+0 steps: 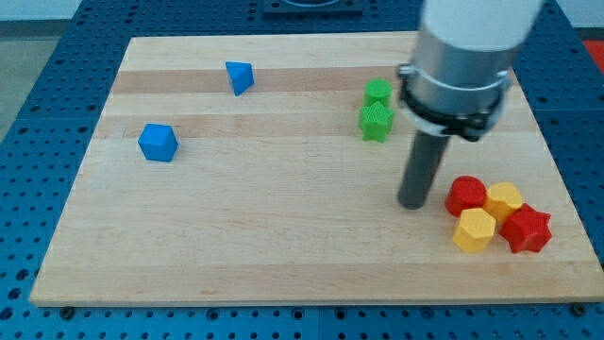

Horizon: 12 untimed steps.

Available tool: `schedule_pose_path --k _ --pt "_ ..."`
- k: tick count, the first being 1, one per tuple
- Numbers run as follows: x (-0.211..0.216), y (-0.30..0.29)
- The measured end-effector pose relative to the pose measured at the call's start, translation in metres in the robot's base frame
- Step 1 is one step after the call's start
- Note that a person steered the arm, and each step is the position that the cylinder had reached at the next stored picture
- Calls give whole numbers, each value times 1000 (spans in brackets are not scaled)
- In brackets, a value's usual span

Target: Slide the blue cube closer to the green star

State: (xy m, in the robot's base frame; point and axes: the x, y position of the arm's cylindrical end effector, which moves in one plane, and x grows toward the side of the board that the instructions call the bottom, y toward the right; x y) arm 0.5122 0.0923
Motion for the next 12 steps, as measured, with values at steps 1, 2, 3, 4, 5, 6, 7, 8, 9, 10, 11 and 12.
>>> schedule_pose_path --k 1,2,3,4,5,6,7,8,9,10,11,12 --pt "0 -58" --pt "0 -125" --pt "0 -194" --pt "0 -259" --pt "0 -325" --pt "-14 -359" --pt "-47 -360" --pt "-70 -358" --pt "-83 -351" --pt "-88 -331" --pt "-89 -305" --pt "-89 -289"
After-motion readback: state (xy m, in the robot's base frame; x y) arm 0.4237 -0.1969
